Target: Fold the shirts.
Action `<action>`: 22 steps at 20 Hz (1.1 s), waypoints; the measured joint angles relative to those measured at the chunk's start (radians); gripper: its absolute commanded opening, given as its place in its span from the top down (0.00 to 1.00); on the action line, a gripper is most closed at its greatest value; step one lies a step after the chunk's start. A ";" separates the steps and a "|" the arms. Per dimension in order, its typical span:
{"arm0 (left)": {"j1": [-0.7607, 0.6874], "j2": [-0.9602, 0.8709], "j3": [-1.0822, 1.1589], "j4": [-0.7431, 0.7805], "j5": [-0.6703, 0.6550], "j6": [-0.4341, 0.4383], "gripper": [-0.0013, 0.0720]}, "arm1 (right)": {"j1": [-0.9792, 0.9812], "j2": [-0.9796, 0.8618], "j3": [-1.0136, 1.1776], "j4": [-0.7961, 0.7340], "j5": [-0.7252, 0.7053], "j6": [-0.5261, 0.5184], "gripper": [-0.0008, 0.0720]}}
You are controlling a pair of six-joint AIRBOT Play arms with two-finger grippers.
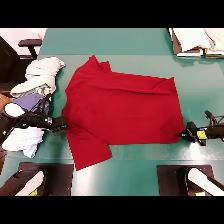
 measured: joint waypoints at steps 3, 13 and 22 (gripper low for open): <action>0.000 0.000 0.050 0.000 0.001 0.000 0.95 | 0.097 -0.012 0.071 -0.007 -0.051 -0.001 0.97; 0.000 0.000 0.944 0.000 -0.114 -0.011 0.95 | 0.327 0.273 0.755 0.005 -0.040 0.000 0.97; 0.000 0.079 1.597 -0.001 -0.026 -0.110 0.95 | 0.314 0.378 1.367 -0.089 0.056 0.045 0.97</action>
